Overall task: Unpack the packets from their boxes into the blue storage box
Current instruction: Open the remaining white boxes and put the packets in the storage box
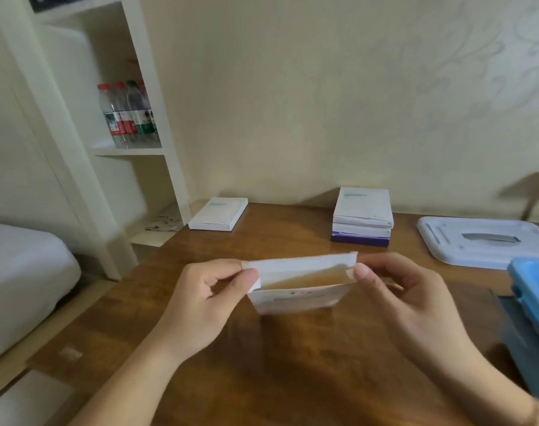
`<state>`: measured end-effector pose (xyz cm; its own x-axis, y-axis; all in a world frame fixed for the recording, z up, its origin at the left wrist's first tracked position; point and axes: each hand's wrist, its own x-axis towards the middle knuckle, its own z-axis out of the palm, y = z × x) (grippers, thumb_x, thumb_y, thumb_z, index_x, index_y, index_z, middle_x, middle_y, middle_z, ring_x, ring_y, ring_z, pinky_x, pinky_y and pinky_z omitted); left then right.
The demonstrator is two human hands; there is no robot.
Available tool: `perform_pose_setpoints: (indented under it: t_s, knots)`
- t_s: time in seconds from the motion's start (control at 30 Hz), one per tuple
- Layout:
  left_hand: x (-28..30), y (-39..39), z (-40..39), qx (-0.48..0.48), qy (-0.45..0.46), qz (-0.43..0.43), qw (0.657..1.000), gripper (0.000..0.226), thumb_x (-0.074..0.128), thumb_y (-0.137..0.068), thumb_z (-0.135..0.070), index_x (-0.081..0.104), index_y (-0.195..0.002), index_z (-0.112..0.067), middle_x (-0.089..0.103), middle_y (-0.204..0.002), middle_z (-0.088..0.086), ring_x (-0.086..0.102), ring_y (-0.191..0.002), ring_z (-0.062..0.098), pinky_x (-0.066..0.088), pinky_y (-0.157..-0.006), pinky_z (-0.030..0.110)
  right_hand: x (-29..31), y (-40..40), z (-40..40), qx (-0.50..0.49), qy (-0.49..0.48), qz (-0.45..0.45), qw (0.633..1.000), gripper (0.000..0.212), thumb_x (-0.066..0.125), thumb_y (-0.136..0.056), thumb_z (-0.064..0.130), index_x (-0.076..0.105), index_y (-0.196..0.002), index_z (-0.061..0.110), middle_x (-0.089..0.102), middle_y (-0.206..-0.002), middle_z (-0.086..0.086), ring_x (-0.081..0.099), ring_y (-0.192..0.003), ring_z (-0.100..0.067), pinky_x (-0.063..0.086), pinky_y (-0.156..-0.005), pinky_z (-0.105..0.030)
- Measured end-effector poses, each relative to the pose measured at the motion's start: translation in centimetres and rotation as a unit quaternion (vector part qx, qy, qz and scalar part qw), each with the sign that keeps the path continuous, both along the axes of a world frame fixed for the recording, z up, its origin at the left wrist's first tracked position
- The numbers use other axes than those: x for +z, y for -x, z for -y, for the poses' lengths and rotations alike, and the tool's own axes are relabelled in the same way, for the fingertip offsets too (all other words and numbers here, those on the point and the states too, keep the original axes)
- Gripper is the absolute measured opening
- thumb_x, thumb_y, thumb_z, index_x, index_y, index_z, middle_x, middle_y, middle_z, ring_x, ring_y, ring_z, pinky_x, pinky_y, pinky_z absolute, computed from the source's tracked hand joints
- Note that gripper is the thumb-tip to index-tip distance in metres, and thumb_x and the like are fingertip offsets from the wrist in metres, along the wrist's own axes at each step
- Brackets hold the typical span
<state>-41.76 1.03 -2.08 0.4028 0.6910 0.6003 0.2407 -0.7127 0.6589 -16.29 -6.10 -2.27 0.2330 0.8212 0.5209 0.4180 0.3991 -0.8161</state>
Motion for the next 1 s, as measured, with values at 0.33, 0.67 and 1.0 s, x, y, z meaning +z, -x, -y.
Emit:
perform_pose_setpoints:
  t_s: [0.33,0.67,1.0]
  knots:
    - [1.0,-3.5,-2.1,0.082,0.003,0.166,0.983,0.014,0.065,-0.092,-0.039,0.07,-0.105,-0.039,0.069,-0.091,-0.018,0.063,-0.084,0.002,0.047,-0.068,0.009,2.7,0.9,-3.0,0.075,0.028,-0.183,0.98,0.019,0.062,-0.093,0.012,0.074,-0.091,0.028,0.074,-0.091,0.006,0.068,-0.077,-0.015,0.057,-0.062,-0.029]
    - [0.8,-4.2,-2.3,0.132,-0.052,0.143,0.979,0.015,0.063,-0.087,-0.043,0.067,-0.098,-0.034,0.068,-0.093,-0.018,0.066,-0.089,0.009,0.05,-0.065,0.012,2.5,0.7,-4.5,0.027,-0.039,-0.06,0.997,0.006,0.073,-0.082,0.031,0.068,-0.08,0.032,0.069,-0.082,0.004,0.065,-0.067,-0.022,0.047,-0.059,-0.021]
    - [0.4,-5.0,-1.6,0.144,-0.033,0.146,0.978,0.021,0.058,-0.085,-0.046,0.068,-0.091,-0.028,0.067,-0.089,-0.019,0.063,-0.092,0.007,0.047,-0.072,0.01,3.0,0.4,-4.5,0.045,0.029,-0.081,0.995,0.013,0.072,-0.084,0.018,0.074,-0.074,0.027,0.071,-0.077,-0.016,0.058,-0.066,-0.032,0.043,-0.063,-0.033]
